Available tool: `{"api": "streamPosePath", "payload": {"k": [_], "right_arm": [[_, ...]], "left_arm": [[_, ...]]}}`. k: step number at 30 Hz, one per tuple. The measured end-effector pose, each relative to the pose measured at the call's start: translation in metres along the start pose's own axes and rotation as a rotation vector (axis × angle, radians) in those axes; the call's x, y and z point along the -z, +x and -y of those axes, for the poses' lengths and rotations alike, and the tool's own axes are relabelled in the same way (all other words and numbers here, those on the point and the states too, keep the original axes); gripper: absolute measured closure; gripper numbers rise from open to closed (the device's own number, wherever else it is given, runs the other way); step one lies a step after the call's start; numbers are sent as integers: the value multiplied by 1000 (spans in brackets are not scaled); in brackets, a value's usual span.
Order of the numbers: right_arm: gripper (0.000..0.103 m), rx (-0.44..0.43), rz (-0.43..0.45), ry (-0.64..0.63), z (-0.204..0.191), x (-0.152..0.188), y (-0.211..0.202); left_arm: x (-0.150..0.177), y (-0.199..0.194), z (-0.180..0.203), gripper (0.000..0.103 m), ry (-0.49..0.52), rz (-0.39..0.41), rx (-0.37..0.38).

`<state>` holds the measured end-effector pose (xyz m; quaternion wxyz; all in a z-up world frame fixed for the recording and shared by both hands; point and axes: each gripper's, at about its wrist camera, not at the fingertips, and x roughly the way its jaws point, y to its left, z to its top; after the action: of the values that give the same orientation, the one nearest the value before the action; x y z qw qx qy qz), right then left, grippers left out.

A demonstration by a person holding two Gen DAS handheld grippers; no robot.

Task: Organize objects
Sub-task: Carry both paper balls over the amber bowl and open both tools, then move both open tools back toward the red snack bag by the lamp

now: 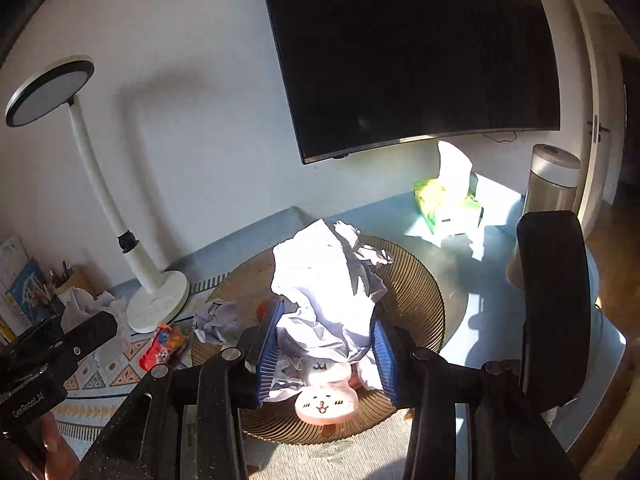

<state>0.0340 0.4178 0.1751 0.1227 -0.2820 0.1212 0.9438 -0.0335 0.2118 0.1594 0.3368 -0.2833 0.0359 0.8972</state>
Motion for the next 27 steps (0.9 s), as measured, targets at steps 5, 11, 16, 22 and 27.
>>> {"api": "streamPosePath", "payload": {"k": [5,11,16,22,27], "right_arm": [[61,27,-48,45,24,-25,37],[46,46,-97,74,38,-30,71],[42,46,-119,80,44,-22,82],[42,26,-103,117,46,-13,60],[40,-43,-60,83,15,-6,19]], "left_arm": [[-9,59,28,46,17,-59,60],[-1,102,44,36,48,-119,31],[8,107,39,15,20,-161,62],[16,70,28,8,4,-151,84],[31,14,-8,8,-83,-105,33]]}}
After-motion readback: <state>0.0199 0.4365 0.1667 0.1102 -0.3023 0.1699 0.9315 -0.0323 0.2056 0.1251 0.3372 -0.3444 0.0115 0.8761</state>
